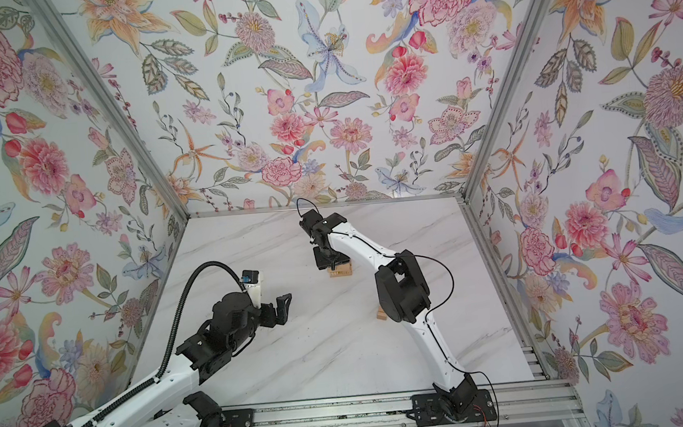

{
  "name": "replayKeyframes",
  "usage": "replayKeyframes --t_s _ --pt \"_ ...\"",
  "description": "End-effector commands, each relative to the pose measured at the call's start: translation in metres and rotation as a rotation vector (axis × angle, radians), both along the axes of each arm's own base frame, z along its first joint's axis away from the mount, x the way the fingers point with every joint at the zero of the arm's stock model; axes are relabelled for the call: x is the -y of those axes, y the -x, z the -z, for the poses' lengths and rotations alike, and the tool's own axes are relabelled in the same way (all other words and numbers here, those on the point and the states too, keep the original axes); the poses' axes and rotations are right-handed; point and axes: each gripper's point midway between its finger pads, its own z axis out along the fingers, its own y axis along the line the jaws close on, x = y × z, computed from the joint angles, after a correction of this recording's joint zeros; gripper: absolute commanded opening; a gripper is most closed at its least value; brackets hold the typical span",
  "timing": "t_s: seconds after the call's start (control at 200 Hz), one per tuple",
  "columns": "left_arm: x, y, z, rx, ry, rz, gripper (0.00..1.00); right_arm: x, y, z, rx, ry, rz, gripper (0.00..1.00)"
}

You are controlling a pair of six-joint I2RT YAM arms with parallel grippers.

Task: Build the wood block tower
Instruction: 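Open the right gripper to release the arch block on the stack, then raise the right gripper up and away from the stack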

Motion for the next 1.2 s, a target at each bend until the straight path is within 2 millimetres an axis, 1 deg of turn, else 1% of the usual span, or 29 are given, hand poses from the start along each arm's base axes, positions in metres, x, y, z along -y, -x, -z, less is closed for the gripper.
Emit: replayKeyframes --t_s 0.0,0.305,0.46,0.545,0.596,0.666,0.706,0.791,0.871,0.981,1.046,1.076,1.096,1.191 --pt "-0.007 0.0 0.002 -0.003 -0.008 -0.025 0.99 0.01 0.001 -0.023 0.03 0.002 0.007 0.57" --pt "-0.008 0.001 0.002 -0.003 -0.007 -0.026 0.99 0.014 0.004 -0.02 0.021 0.015 0.01 0.57" --pt "-0.008 0.001 0.001 -0.003 -0.004 -0.026 0.99 0.011 0.005 -0.027 0.03 0.003 0.001 0.57" --pt "-0.008 0.001 0.0 -0.002 -0.006 -0.027 0.99 0.003 0.007 -0.036 0.045 -0.015 -0.023 0.58" --pt "-0.008 0.001 -0.002 0.0 -0.005 -0.028 0.99 -0.004 0.007 -0.047 0.064 -0.037 -0.042 0.59" --pt "-0.008 0.001 -0.003 0.003 -0.005 -0.029 0.99 -0.013 0.009 -0.064 0.097 -0.058 -0.065 0.65" --pt "-0.009 0.001 -0.005 0.003 -0.005 -0.03 0.99 -0.015 0.01 -0.074 0.117 -0.07 -0.07 0.69" --pt "-0.009 0.001 -0.007 0.004 -0.003 -0.03 0.99 -0.014 0.012 -0.09 0.143 -0.087 -0.071 0.71" --pt "-0.008 0.002 -0.009 0.004 0.008 -0.028 0.99 -0.007 0.017 -0.101 0.159 -0.086 -0.063 0.73" --pt "-0.008 0.005 -0.013 0.009 0.029 -0.023 0.99 0.009 0.026 -0.107 0.172 -0.059 -0.04 0.73" --pt "-0.007 0.007 -0.014 0.011 0.037 -0.022 0.99 0.021 0.034 -0.105 0.169 -0.041 -0.025 0.73" --pt "-0.005 0.008 -0.015 0.012 0.042 -0.02 0.99 0.027 0.038 -0.108 0.177 -0.047 -0.017 0.73" --pt "-0.004 0.01 -0.015 0.011 0.045 -0.018 0.99 0.031 0.041 -0.105 0.173 -0.045 -0.011 0.73" --pt "0.007 0.017 -0.016 0.01 0.052 0.005 0.99 0.051 0.058 -0.098 0.17 -0.059 0.022 0.73"
